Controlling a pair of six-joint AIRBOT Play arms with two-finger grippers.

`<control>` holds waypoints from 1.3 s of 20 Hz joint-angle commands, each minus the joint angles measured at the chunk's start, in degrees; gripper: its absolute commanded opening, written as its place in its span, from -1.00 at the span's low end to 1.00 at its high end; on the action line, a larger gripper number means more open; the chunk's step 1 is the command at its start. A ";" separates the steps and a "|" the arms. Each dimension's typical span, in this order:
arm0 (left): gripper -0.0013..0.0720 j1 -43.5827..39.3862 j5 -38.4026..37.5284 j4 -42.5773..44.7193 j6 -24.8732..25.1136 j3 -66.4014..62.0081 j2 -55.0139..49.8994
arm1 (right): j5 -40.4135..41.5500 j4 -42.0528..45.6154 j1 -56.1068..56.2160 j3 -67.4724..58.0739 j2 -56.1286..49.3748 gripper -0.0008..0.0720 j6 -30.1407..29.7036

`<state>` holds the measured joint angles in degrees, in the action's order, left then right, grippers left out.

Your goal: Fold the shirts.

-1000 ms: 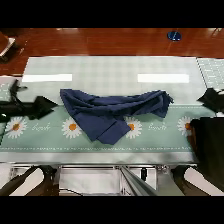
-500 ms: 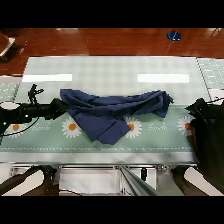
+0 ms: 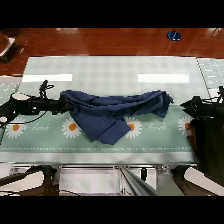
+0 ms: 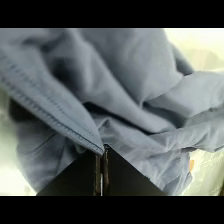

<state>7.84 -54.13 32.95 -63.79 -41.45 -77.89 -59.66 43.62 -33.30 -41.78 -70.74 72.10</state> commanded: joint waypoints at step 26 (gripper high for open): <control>-0.89 5.33 -4.44 -13.44 0.31 -46.07 10.71 | -10.32 -2.93 18.01 -73.16 -12.31 -0.92 7.65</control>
<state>11.70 -58.57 22.61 -63.48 -73.69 -71.09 -67.99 38.59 -15.38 -100.12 -86.54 77.25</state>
